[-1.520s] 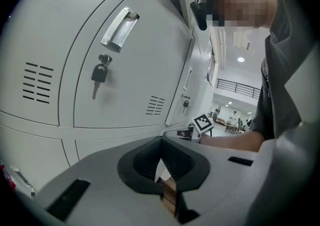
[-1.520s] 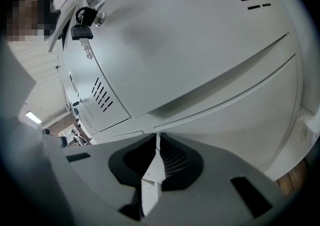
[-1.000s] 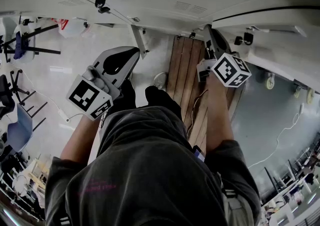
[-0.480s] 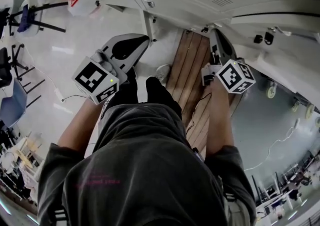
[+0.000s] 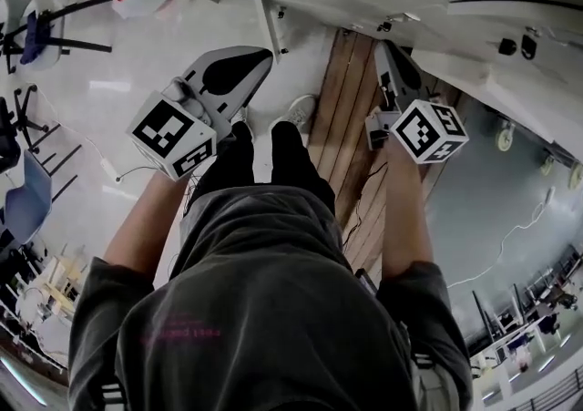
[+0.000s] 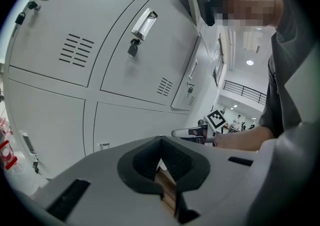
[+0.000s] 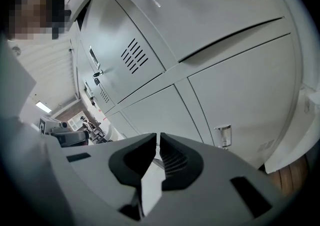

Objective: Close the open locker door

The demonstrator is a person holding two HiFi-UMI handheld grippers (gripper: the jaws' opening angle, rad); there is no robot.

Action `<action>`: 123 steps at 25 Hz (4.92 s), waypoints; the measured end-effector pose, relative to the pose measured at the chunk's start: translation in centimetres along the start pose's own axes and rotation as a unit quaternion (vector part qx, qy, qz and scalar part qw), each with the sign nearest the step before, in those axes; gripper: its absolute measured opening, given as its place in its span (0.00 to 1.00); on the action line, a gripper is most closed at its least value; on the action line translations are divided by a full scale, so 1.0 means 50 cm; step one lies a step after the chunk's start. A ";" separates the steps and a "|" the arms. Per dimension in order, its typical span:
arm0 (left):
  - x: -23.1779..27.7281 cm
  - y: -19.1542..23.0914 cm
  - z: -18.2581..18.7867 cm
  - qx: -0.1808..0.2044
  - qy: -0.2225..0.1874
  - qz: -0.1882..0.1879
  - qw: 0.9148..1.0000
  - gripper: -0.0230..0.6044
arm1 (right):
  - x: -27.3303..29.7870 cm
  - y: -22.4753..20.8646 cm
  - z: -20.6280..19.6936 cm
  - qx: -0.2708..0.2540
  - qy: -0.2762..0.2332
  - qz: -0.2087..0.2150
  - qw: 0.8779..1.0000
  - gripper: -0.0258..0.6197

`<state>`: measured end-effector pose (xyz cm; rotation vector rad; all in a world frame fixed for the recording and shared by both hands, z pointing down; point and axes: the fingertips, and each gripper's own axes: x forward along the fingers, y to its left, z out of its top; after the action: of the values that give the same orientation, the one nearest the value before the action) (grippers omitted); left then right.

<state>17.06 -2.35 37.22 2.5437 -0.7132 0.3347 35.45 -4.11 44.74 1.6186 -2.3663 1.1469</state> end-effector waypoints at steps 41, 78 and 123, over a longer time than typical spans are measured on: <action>-0.052 0.353 -0.600 -0.115 0.074 0.037 0.990 0.05 | 0.391 -0.025 -0.692 -0.051 0.213 0.027 0.975 0.10; -0.062 0.380 -0.689 -0.162 0.051 0.093 0.981 0.05 | 0.456 -0.071 -0.842 -0.085 0.313 0.060 0.944 0.11; -0.319 0.717 -0.660 -0.185 0.001 0.099 0.978 0.05 | 0.746 0.252 -0.900 -0.064 0.341 0.062 0.936 0.10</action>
<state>-19.05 -5.89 73.42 2.1268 -0.9354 0.2425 -7.34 -4.26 86.51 0.8367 -2.0315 1.2721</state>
